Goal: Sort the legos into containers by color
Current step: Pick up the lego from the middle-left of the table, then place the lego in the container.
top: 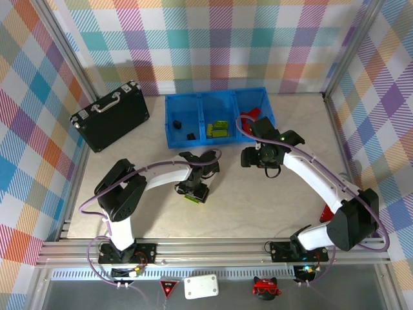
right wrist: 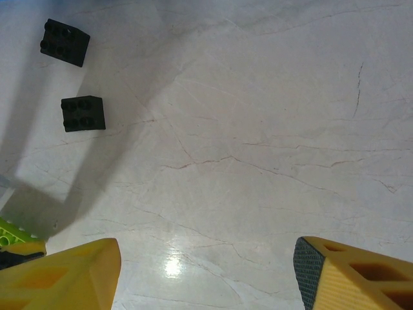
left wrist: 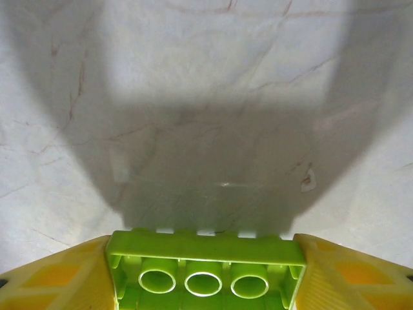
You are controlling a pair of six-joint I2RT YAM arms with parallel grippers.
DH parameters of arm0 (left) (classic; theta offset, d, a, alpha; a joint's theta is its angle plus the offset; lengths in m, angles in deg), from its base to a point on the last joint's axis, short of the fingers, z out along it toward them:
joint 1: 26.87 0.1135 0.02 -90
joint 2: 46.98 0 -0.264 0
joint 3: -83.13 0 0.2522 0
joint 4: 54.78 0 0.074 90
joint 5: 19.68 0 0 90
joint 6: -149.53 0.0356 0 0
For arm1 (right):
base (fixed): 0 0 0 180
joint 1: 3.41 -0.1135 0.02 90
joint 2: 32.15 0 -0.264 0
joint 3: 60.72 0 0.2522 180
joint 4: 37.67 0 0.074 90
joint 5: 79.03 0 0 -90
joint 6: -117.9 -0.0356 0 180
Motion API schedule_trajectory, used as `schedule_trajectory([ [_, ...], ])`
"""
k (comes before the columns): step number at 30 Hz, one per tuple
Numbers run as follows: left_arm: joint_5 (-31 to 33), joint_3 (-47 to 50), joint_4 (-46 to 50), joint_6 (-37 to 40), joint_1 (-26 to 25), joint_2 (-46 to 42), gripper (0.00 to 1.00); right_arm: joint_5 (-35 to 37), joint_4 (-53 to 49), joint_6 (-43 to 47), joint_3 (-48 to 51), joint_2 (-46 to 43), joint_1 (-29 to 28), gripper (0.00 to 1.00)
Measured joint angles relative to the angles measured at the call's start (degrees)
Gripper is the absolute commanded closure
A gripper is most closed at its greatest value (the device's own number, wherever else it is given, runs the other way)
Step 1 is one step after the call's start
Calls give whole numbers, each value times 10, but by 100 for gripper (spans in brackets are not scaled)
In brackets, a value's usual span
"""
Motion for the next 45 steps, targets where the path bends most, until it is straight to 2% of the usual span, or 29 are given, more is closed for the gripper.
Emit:
schedule_trajectory([
  [13,31,-161,-10,-16,9,14,39,20,-17,1,16,-45,0,28],
  [19,51,-257,-33,-25,31,63,39,21,-22,0,35,-75,0,28],
  [33,119,-434,-155,-22,65,177,39,21,-40,-15,66,-114,0,29],
  [45,205,-470,-246,-11,78,265,39,21,-45,-19,66,-124,0,29],
])
